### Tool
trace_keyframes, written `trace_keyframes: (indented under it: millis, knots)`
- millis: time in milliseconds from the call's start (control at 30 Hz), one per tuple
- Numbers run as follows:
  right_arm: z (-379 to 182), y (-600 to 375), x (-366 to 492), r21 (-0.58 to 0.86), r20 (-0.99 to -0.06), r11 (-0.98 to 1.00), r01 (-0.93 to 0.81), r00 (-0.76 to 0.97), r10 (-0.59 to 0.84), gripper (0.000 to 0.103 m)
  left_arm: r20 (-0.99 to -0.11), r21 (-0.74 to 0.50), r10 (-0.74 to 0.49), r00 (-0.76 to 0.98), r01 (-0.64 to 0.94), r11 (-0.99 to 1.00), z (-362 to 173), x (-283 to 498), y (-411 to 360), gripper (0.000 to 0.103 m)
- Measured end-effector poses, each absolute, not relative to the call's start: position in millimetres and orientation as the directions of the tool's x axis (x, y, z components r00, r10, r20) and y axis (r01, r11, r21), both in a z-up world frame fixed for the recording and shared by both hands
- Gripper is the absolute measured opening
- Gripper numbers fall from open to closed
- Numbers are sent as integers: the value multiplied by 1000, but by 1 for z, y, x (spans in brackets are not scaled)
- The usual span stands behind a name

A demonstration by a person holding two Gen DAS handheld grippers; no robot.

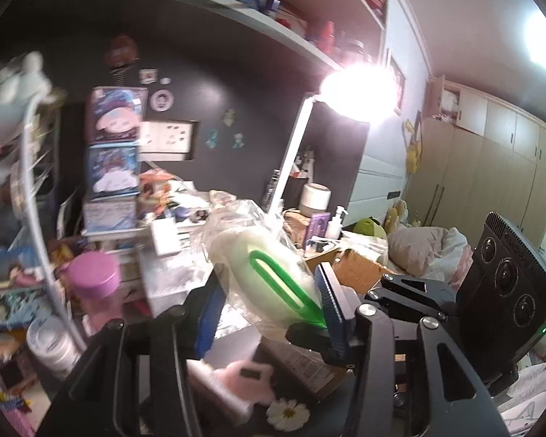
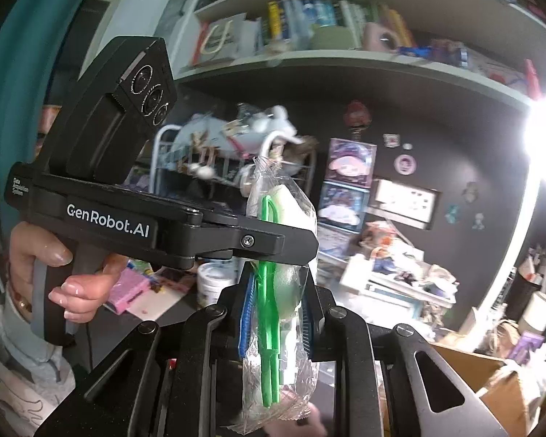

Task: Organize soft objects
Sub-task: 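Carry the clear bag into the cardboard box and open the right tool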

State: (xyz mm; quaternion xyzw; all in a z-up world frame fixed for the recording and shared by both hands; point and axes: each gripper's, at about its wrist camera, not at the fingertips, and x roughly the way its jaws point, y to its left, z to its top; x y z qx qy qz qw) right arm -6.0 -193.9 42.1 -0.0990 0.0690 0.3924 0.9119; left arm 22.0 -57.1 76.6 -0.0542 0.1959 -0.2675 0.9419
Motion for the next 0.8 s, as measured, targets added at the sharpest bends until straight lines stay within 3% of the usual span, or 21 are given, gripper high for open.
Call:
trace_keyframes:
  millis: [433, 800]
  knots:
    - [32, -282, 24, -52, -213, 774, -631, 765, 608, 17, -420, -161, -580, 698, 572, 804, 76, 70, -157, 46]
    - [9, -312, 49, -10, -317, 802, -597, 763, 564, 18, -515, -156, -565, 645, 578, 801, 52, 101, -199, 46]
